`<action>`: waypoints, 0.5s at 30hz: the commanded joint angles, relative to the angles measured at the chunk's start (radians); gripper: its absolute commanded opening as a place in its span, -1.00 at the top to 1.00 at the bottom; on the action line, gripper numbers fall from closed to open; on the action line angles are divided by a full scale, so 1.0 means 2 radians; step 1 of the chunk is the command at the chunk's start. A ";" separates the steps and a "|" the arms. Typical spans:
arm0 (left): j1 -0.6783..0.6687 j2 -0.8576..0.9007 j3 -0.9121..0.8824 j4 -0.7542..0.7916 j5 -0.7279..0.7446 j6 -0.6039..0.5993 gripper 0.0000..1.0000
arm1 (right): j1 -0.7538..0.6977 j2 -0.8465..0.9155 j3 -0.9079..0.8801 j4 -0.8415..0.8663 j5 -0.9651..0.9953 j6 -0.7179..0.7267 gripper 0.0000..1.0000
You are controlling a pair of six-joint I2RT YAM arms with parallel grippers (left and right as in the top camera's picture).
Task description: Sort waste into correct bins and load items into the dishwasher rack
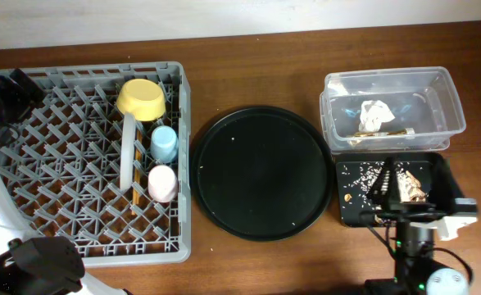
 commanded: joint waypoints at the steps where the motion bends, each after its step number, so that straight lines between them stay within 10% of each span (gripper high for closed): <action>1: 0.001 -0.005 0.007 0.001 -0.002 -0.007 -0.99 | -0.004 -0.022 -0.044 0.013 -0.014 -0.005 -0.97; 15: 0.001 -0.005 0.007 0.001 -0.002 -0.007 -0.99 | 0.011 -0.022 -0.113 -0.121 -0.015 -0.022 -0.97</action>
